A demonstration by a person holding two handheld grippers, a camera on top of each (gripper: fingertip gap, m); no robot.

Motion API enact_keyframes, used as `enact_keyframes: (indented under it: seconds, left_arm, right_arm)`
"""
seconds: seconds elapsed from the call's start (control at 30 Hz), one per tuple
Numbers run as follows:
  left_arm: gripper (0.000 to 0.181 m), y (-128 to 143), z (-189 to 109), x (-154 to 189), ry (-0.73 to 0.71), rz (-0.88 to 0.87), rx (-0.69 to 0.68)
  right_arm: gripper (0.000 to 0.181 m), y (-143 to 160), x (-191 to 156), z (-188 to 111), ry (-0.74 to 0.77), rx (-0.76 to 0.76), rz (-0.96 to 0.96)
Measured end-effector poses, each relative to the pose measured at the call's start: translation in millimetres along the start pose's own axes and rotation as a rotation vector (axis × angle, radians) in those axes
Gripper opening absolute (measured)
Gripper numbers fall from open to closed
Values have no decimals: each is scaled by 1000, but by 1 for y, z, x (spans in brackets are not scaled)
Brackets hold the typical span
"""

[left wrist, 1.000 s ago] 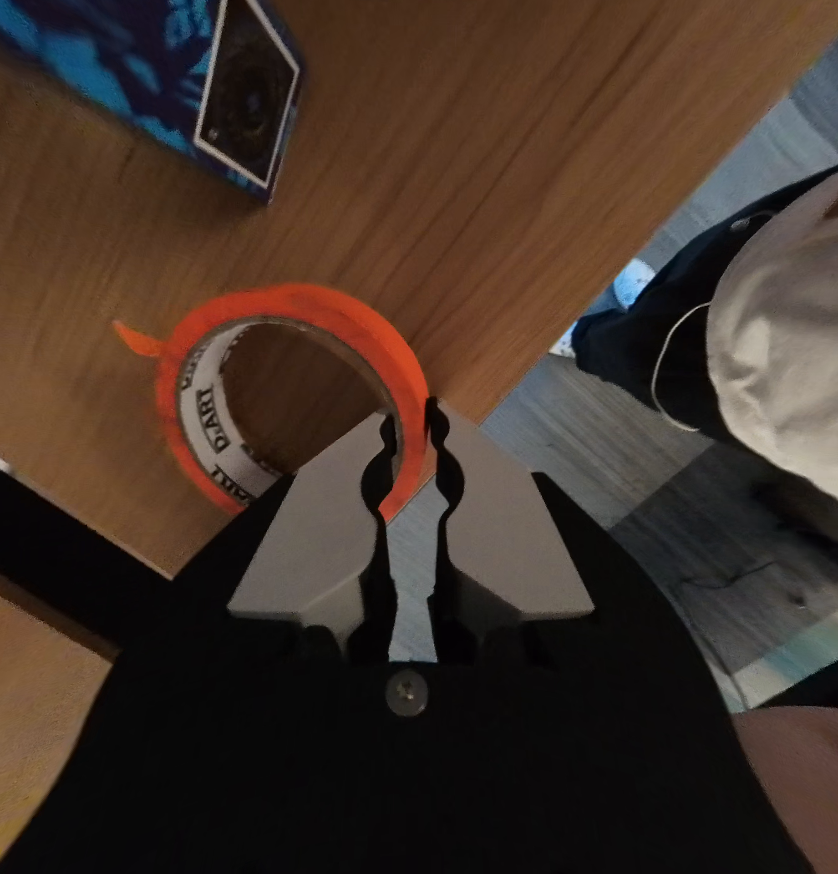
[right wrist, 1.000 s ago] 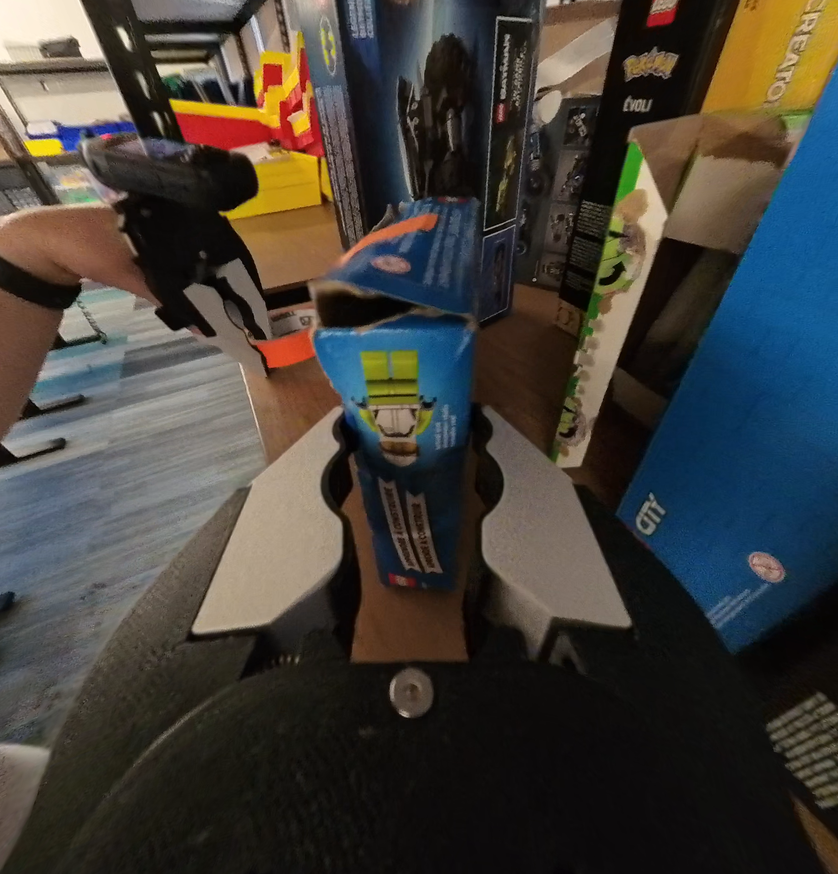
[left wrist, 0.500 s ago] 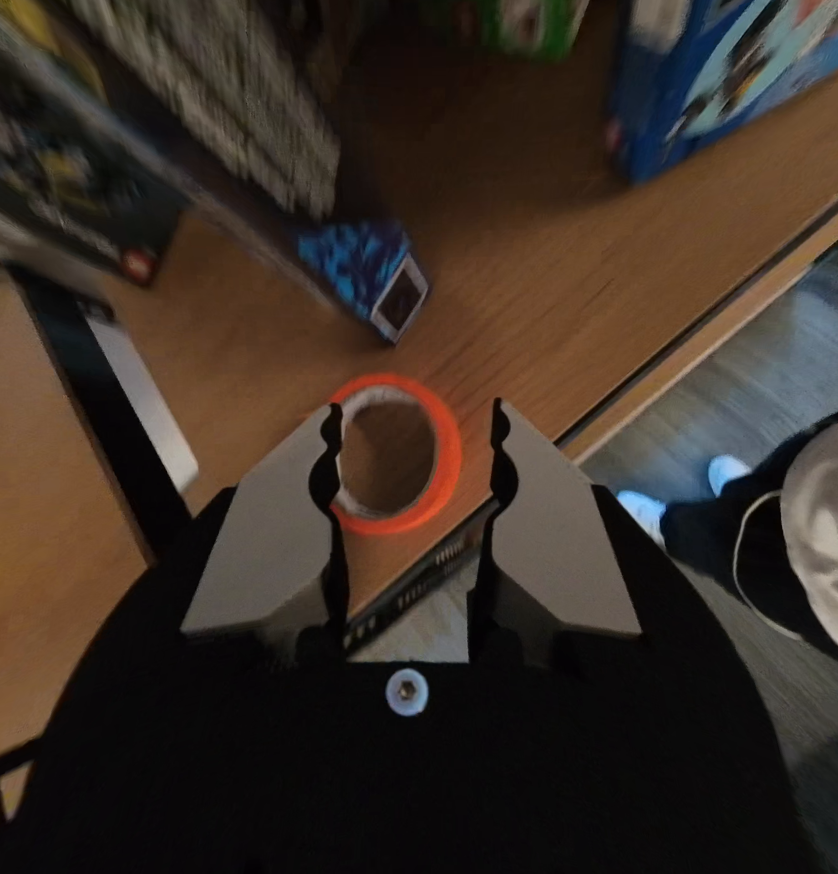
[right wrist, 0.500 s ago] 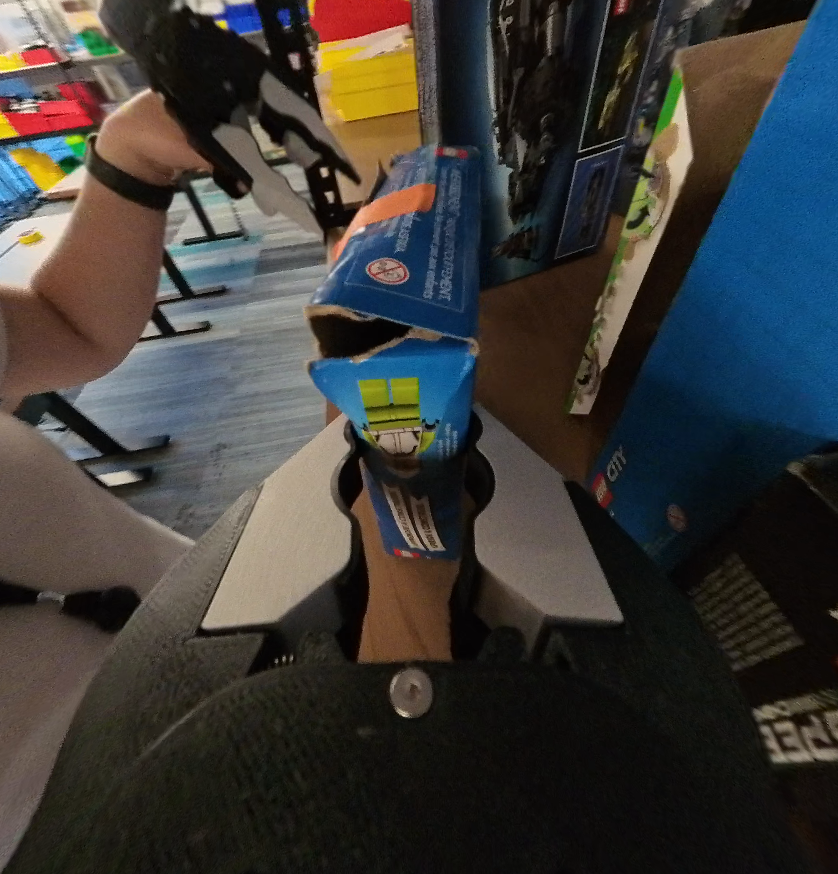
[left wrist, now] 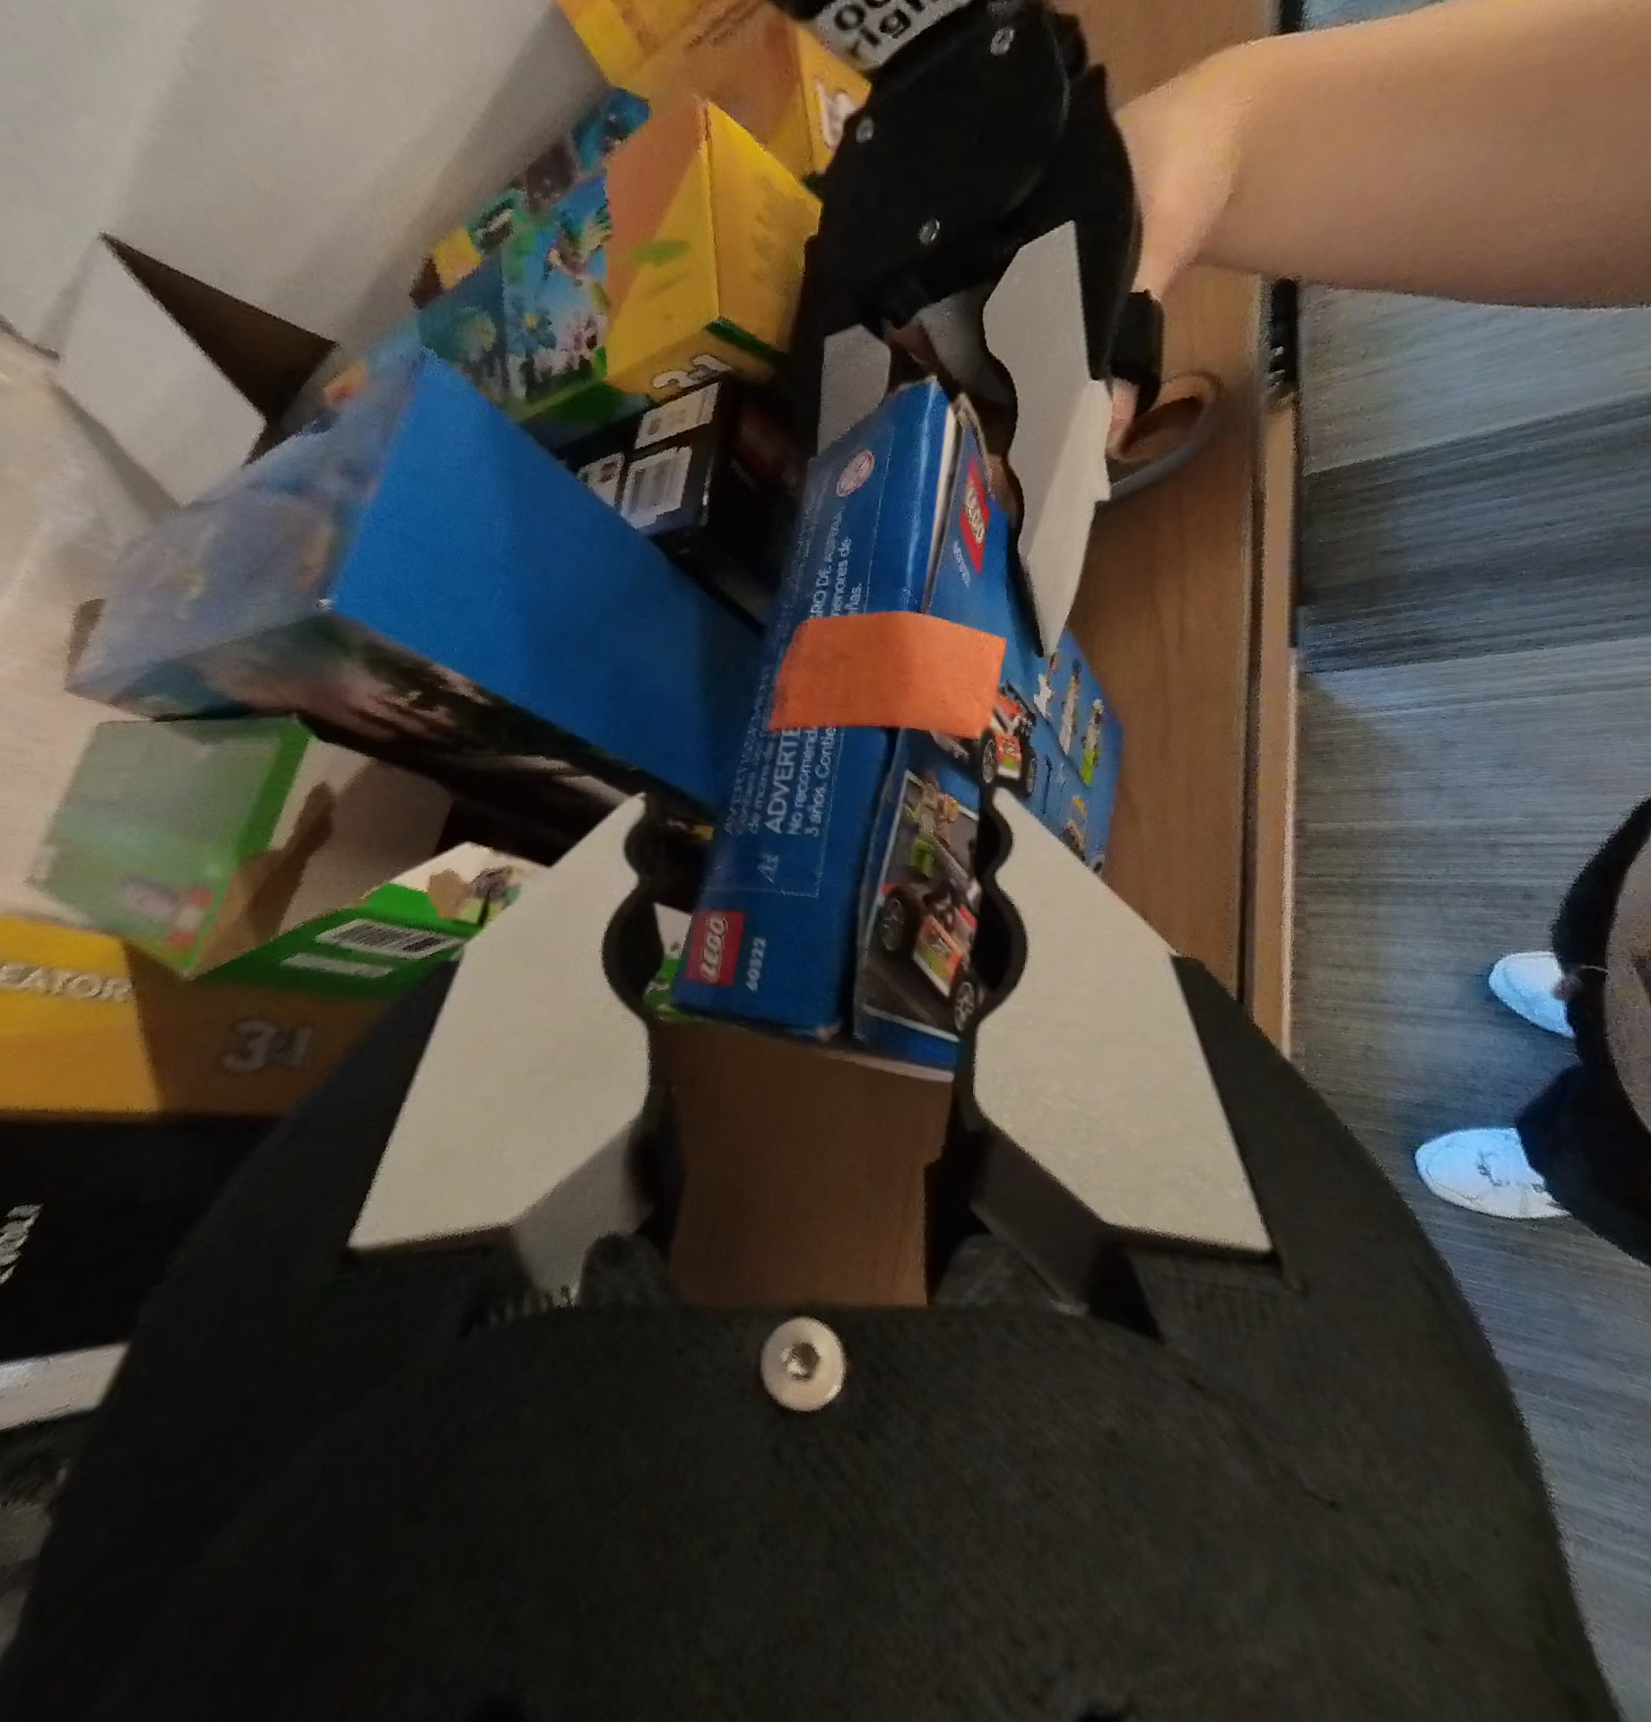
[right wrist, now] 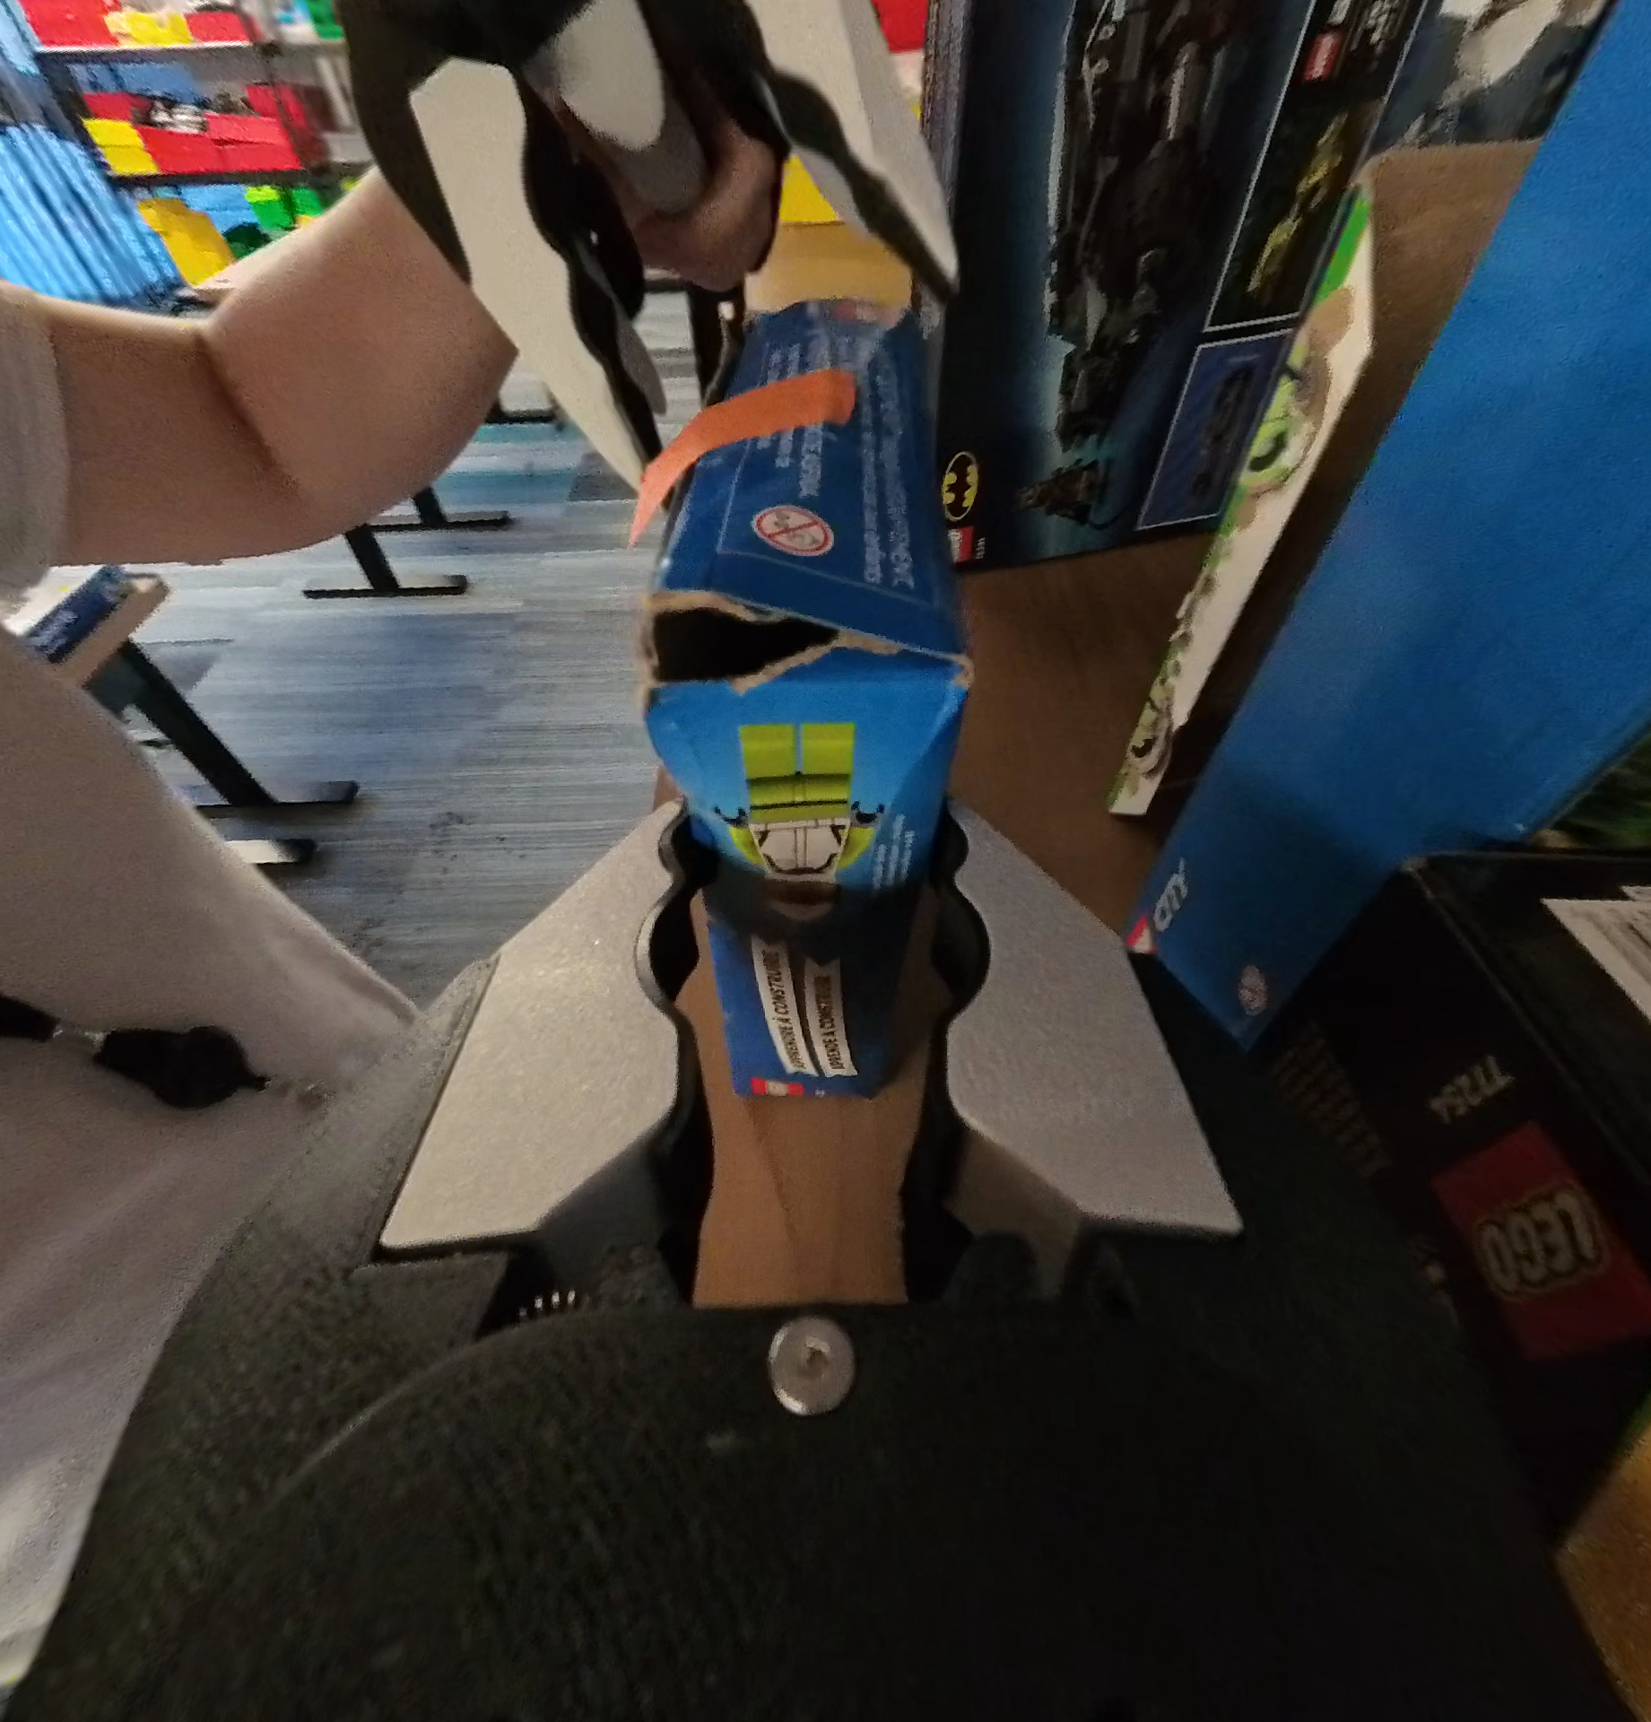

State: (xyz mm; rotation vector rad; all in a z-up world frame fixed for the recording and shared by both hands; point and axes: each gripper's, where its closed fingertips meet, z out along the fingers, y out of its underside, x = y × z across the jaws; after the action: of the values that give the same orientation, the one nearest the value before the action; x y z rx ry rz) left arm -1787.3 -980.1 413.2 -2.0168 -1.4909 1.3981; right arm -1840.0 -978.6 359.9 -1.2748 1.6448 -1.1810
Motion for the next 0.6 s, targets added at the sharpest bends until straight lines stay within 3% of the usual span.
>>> enact_keyframes:
  seconds: [0.1,0.27,0.4,0.6]
  left_arm:
    - [50,1,7,4,53,2,21]
    - [47,-2,6,9,78,-34,72]
    - [47,-2,4,9,85,-52,87]
    - [49,-3,5,10,80,-43,97]
  right_arm:
    - [63,-13,-1,-12,95,76,-38]
    - [54,-59,-32,-50,198,313,-267]
    - [47,-61,-42,-41,223,183,-512]
    - [38,-52,-34,-20,235,97,-622]
